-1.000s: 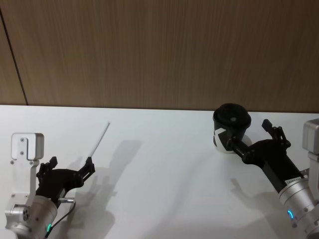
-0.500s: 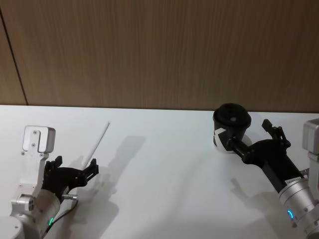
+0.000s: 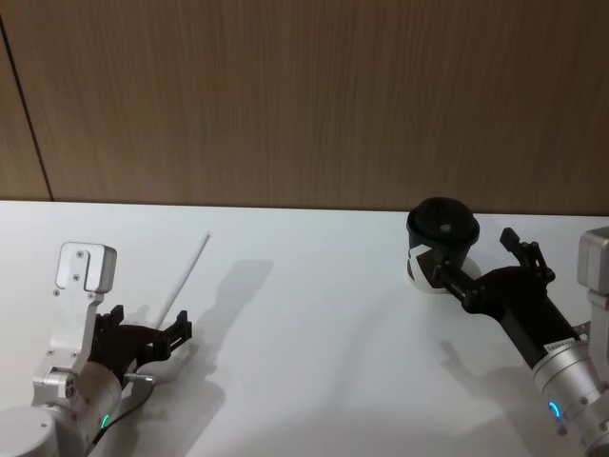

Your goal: Pick up the straw with one hand, pass it to the other hand, and insert it into the cup.

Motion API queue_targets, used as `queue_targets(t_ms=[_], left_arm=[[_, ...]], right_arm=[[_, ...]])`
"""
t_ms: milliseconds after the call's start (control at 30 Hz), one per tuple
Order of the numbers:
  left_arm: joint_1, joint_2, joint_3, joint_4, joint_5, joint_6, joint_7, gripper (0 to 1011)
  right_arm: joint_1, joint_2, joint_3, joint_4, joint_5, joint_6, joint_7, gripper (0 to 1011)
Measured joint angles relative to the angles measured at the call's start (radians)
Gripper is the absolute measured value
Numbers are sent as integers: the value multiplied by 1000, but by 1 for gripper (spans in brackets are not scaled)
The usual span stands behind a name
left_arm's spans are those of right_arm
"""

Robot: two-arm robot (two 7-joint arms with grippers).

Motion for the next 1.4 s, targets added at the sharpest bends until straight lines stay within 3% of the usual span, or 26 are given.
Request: queue_targets(t_ms=[633, 1400], left_arm=[[-28, -44, -10, 63, 1, -17, -8, 1000], [-24, -74, -24, 71, 12, -15, -4, 1001]], right_arm=[[0, 0, 0, 0, 0, 0, 0, 1001], [0, 0, 0, 0, 0, 0, 0, 1001]])
